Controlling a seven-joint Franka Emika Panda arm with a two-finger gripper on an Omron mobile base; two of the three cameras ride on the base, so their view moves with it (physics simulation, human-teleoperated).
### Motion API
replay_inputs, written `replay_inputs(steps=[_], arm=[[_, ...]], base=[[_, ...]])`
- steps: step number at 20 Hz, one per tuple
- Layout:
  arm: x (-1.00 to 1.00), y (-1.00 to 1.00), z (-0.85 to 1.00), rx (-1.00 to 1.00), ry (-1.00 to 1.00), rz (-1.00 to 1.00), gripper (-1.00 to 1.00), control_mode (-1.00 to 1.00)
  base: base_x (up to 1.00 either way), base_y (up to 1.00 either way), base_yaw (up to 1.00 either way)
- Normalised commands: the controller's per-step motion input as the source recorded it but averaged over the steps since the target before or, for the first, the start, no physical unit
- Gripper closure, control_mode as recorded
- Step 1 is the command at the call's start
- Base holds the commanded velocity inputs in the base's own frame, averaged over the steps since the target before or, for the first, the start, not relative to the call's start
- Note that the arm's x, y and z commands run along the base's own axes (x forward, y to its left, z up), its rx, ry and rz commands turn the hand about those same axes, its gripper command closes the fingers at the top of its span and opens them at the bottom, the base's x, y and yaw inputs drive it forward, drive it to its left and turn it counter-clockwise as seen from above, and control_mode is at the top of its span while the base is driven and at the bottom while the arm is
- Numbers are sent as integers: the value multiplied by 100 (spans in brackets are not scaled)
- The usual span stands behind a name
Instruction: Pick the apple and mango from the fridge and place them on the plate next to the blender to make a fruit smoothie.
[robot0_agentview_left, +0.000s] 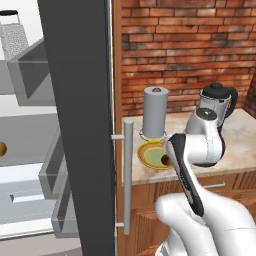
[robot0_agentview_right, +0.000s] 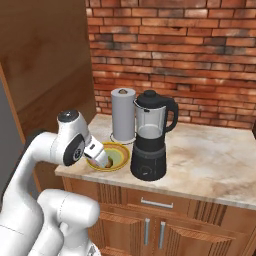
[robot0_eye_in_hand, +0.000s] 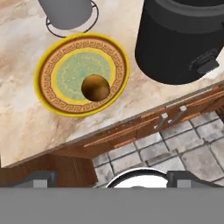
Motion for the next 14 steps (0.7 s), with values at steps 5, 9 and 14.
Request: replay_inputs(steps=[5,9,14], arm=[[-73,0,61,0,-11,3,-100,-100],[-24,0,46,-3,-20,4,-100,-100],[-5,0,6,-1,-8,0,-100,-100]], base=[[0,0,0],[0,0,0],[0,0,0]])
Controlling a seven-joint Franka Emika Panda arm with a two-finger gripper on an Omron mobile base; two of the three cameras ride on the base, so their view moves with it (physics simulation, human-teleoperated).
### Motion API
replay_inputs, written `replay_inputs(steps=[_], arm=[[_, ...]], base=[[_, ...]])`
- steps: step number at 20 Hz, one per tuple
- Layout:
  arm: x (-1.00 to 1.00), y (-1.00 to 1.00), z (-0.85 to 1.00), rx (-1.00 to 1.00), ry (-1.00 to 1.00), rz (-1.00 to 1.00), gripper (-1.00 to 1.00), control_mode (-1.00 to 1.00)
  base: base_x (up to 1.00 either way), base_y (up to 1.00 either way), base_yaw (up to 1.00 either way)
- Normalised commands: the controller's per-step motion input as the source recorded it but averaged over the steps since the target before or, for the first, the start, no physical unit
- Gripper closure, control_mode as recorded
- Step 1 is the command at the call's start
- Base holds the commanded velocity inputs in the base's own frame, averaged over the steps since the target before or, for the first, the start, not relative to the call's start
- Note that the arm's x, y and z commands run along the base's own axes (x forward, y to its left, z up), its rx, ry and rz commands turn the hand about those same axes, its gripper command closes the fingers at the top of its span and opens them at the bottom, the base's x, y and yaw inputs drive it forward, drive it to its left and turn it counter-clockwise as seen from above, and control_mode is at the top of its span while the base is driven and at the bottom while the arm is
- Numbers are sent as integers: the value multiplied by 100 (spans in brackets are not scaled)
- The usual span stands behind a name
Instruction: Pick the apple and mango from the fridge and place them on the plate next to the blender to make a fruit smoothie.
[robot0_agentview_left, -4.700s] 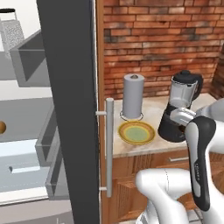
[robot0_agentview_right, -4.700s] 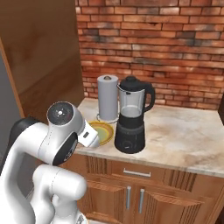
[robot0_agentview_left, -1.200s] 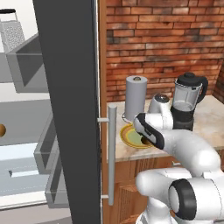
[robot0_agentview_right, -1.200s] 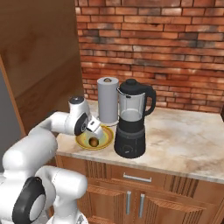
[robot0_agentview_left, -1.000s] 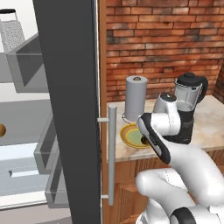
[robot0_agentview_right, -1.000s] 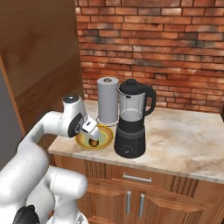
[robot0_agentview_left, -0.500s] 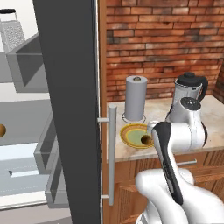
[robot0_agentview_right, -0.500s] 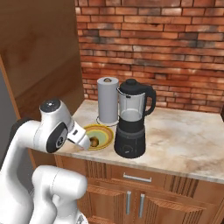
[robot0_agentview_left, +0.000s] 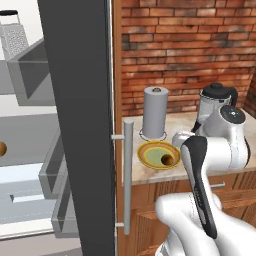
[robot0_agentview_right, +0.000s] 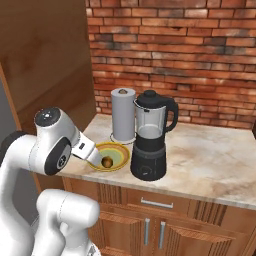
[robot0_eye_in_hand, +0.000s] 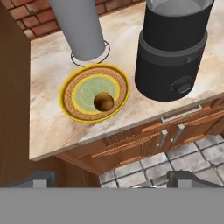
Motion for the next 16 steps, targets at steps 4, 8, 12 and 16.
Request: replay_inputs(steps=[4,8,12,16], arm=[[0,0,0,0,0,0,-100,100],[0,0,0,0,0,0,-100,100],[0,0,0,0,0,0,-100,100],[0,0,0,0,0,0,-100,100]], base=[[-19,0,0],[-95,-6,0],[-100,-2,0],[-100,0,2]])
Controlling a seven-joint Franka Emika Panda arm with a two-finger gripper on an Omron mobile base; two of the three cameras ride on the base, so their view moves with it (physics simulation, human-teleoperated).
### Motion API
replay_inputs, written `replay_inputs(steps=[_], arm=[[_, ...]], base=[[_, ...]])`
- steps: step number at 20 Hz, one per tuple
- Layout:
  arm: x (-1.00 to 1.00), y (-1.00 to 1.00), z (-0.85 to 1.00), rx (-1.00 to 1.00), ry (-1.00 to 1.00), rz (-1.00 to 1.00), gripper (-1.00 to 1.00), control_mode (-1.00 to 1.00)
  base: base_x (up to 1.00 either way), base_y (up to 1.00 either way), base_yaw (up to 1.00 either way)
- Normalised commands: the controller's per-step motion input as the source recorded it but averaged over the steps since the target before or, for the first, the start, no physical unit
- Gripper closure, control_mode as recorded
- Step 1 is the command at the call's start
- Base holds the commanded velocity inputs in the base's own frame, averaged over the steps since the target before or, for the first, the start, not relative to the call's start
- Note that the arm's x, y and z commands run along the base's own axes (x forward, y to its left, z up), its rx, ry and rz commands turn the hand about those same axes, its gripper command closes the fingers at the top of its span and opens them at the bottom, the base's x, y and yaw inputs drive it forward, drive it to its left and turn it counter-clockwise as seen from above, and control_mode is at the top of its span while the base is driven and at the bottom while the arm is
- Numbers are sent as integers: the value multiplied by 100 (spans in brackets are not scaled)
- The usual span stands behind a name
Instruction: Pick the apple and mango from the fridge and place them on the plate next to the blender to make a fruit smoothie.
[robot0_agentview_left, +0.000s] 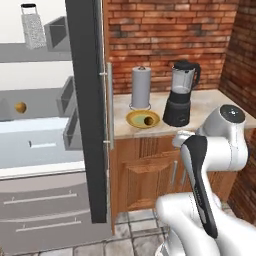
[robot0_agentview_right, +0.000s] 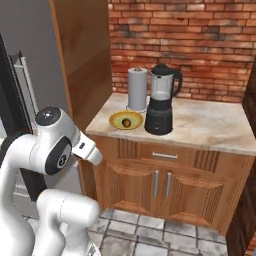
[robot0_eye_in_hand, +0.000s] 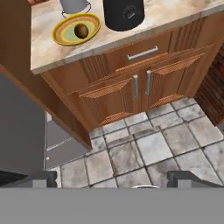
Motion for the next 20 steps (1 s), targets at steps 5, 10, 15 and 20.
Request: replay_inputs(steps=[5,10,15,20], arm=[[0,0,0,0,0,0,-100,100],[0,0,0,0,0,0,-100,100],[0,0,0,0,0,0,-100,100],[0,0,0,0,0,0,-100,100]], base=[[-100,41,7],[-91,92,7],[-20,100,8],[33,100,5]])
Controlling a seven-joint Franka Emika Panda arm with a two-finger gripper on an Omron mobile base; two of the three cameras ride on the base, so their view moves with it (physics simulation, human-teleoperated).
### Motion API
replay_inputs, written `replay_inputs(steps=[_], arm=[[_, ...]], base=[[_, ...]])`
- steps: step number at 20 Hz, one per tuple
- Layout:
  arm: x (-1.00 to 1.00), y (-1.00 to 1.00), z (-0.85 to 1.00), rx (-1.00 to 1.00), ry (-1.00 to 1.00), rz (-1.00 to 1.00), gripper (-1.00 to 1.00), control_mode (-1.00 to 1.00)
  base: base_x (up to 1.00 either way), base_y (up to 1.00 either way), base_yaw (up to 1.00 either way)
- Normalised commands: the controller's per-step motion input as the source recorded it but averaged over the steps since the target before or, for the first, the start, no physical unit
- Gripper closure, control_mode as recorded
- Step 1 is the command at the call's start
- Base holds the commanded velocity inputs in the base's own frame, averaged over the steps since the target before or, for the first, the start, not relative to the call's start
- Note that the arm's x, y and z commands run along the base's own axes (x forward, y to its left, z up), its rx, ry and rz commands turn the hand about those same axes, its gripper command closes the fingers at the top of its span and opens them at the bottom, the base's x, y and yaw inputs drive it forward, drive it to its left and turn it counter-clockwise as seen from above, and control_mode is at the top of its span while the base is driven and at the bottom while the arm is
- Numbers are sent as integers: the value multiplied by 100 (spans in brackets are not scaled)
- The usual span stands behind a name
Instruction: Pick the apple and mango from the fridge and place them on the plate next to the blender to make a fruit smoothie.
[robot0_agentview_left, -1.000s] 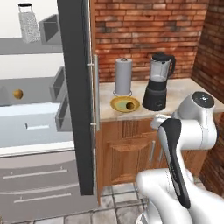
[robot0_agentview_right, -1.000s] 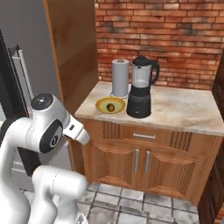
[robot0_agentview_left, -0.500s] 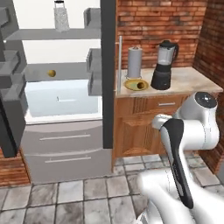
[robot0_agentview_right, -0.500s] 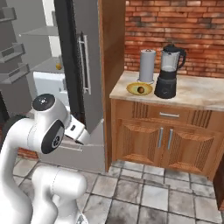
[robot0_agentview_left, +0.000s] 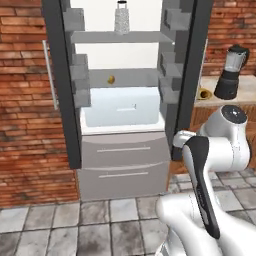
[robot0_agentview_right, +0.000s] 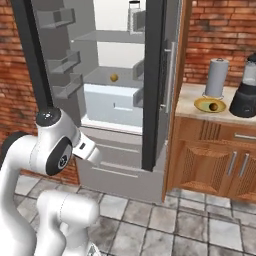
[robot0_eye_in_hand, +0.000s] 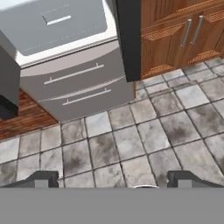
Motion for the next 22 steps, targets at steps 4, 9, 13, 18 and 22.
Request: replay_inputs(steps=[4,9,13,18,22], arm=[[0,0,0,0,0,0,-100,100],[0,0,0,0,0,0,-100,100],[0,0,0,0,0,0,-100,100],[0,0,0,0,0,0,-100,100],[0,0,0,0,0,0,-100,100]], base=[[66,47,2],[74,4,0],[69,0,0],[62,15,0],[35,14,0]])
